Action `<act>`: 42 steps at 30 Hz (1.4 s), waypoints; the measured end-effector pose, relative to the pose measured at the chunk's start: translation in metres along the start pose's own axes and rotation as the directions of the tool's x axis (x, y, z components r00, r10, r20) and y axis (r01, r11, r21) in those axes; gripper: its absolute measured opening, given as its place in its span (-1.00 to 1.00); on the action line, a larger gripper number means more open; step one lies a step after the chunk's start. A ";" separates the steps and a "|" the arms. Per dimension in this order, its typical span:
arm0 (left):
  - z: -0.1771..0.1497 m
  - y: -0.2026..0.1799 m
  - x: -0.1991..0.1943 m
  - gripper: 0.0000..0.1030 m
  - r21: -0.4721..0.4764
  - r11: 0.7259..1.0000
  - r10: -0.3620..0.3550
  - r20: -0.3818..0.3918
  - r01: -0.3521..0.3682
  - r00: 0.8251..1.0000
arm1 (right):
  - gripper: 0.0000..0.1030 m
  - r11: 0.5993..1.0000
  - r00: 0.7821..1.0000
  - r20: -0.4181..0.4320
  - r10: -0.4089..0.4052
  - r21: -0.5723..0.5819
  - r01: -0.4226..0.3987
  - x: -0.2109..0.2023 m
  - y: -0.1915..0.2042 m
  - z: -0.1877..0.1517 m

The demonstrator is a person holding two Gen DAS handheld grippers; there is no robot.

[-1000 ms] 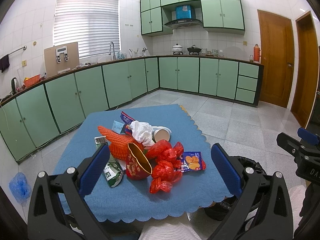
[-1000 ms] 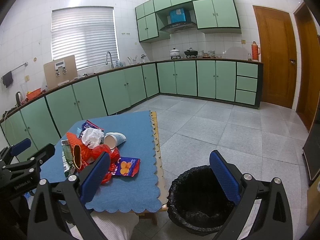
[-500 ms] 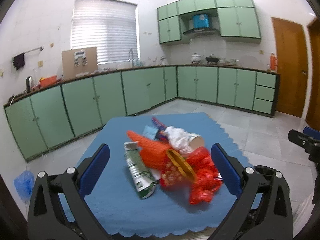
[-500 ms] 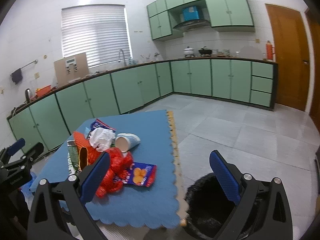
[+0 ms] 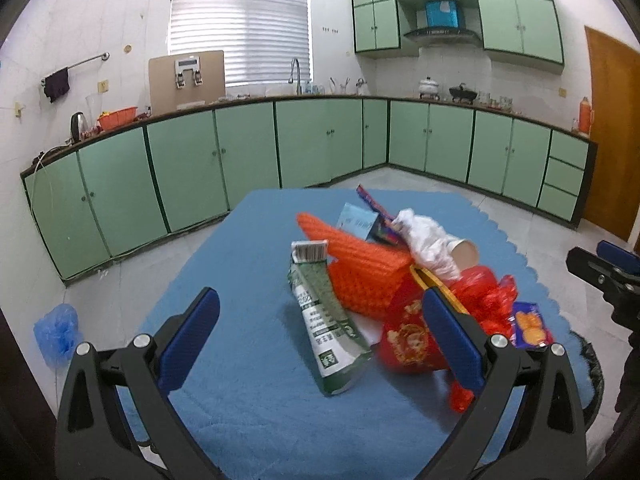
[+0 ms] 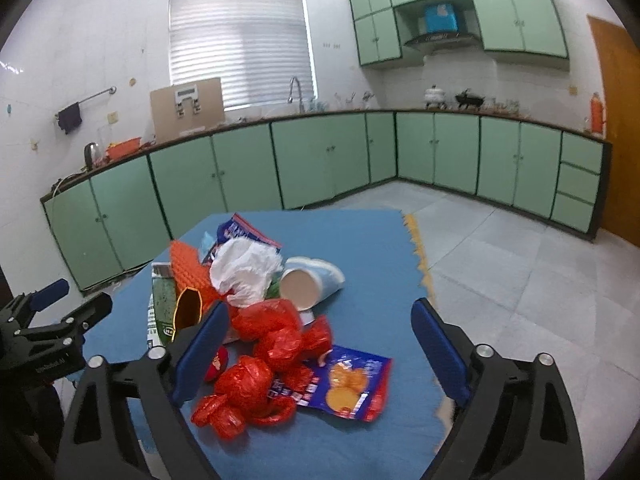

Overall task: Collect trash
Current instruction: 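Grasp the red paper packet with the right tool while the left tool grasps the green-white carton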

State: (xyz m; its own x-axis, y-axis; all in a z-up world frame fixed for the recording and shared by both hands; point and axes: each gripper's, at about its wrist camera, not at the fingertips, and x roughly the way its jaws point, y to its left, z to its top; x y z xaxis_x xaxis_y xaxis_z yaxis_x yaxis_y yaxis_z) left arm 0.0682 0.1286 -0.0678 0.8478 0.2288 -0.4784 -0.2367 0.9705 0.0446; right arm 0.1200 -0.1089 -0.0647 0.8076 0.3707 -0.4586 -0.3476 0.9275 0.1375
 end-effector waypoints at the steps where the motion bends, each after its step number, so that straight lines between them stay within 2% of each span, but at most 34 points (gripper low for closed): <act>1: -0.002 0.002 0.005 0.90 -0.002 1.000 0.004 -0.013 -0.004 1.000 | 0.67 1.000 1.000 -0.015 0.009 0.008 -0.008 0.007 0.000 -0.002; 5: -0.009 0.009 0.022 0.90 -0.007 1.000 0.018 -0.052 -0.018 0.999 | 0.51 0.999 0.998 -0.057 0.039 0.024 -0.037 0.024 0.002 -0.008; 17: -0.022 0.043 0.040 0.90 -0.012 0.996 0.084 -0.110 -0.086 0.990 | 0.27 0.986 0.978 -0.128 0.167 -0.007 -0.169 0.043 0.047 -0.014; 25: -0.024 0.043 0.044 0.90 -0.018 0.998 0.061 -0.125 -0.064 0.990 | 0.12 0.985 0.968 -0.195 0.158 -0.033 -0.168 0.061 0.057 -0.023; 28: -0.022 0.047 0.048 0.90 -0.016 0.998 0.052 -0.125 -0.055 0.991 | 0.03 0.979 0.959 -0.213 0.189 -0.030 -0.200 0.063 0.059 -0.025; 30: -0.023 0.047 0.050 0.90 -0.015 0.999 0.048 -0.129 -0.050 0.990 | -0.07 0.973 0.950 -0.226 0.215 -0.034 -0.228 0.064 0.063 -0.026; 32: -0.024 0.047 0.051 0.90 -0.014 0.999 0.047 -0.132 -0.050 0.990 | -0.25 0.966 0.939 -0.245 0.240 -0.034 -0.256 0.067 0.066 -0.027; 37: -0.027 0.047 0.052 0.90 -0.016 0.999 0.046 -0.137 -0.049 0.989 | -0.55 0.958 0.926 -0.275 0.259 -0.046 -0.282 0.070 0.074 -0.031; 42: -0.026 0.052 0.054 0.90 -0.013 0.999 0.036 -0.141 -0.039 0.989 | -0.56 0.960 0.920 -0.299 0.252 -0.045 -0.277 0.073 0.075 -0.033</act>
State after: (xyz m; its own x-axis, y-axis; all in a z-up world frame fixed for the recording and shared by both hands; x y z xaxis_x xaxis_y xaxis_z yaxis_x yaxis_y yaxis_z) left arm 0.0891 0.1898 -0.1141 0.7631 0.2509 -0.5956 -0.2754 0.9599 0.0516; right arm 0.1368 -0.0136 -0.1170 0.5132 0.5601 -0.6503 -0.5788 0.7853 0.2196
